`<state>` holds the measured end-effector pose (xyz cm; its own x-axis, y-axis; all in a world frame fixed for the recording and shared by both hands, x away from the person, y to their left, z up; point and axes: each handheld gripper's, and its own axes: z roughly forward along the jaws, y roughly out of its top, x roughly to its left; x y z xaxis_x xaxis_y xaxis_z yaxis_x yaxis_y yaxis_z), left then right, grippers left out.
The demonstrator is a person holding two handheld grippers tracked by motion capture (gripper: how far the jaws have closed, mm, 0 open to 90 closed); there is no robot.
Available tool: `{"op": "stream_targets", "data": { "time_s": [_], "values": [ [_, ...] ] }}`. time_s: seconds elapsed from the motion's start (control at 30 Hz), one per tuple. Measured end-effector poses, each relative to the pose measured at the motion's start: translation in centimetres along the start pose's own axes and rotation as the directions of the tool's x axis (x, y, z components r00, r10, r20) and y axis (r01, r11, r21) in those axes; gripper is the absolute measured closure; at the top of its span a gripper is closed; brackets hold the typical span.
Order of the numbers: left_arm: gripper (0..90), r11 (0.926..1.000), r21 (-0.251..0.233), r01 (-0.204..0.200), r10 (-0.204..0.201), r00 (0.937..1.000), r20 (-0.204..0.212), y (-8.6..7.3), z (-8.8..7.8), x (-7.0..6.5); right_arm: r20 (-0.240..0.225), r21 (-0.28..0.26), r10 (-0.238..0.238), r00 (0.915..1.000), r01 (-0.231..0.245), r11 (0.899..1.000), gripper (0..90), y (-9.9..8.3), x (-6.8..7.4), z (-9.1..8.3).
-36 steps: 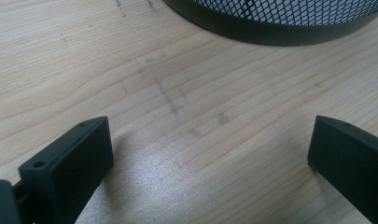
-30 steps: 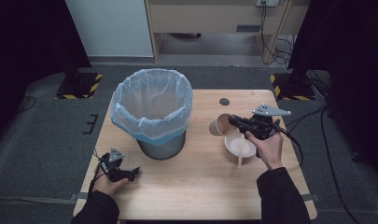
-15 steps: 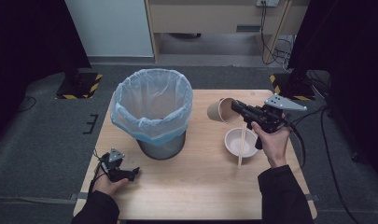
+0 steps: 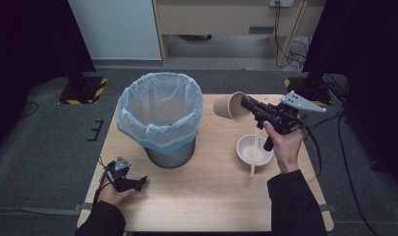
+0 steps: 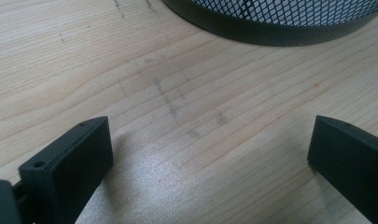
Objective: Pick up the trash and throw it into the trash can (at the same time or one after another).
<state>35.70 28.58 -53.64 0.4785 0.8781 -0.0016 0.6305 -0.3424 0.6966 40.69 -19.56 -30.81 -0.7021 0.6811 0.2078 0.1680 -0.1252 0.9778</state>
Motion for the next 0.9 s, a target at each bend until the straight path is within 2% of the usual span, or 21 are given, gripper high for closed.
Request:
{"op": "stream_targets", "data": {
  "time_s": [0.1,0.23,0.53,0.9],
  "values": [
    [0.0,1.0000,0.000,-0.002,0.002,1.0000,0.002,0.0,0.0,0.0,-0.004,-0.038,0.013,0.9999,-0.013,0.999,84.6,0.6,0.3,0.1],
    [0.0,1.0000,0.000,-0.003,0.003,1.0000,0.004,0.0,0.0,-0.1,-0.011,-0.051,0.008,0.9999,-0.009,0.999,84.6,1.2,0.7,0.6],
    [0.0,1.0000,0.000,-0.004,0.004,1.0000,0.004,0.0,0.0,-0.1,-0.037,-0.061,0.008,0.9993,-0.010,0.998,84.6,2.1,1.5,2.0],
    [0.0,1.0000,0.001,-0.004,0.004,1.0000,0.004,0.0,0.0,-0.1,-0.069,-0.068,0.008,0.9976,-0.013,0.998,84.6,2.8,2.8,4.9]
  ]
}}
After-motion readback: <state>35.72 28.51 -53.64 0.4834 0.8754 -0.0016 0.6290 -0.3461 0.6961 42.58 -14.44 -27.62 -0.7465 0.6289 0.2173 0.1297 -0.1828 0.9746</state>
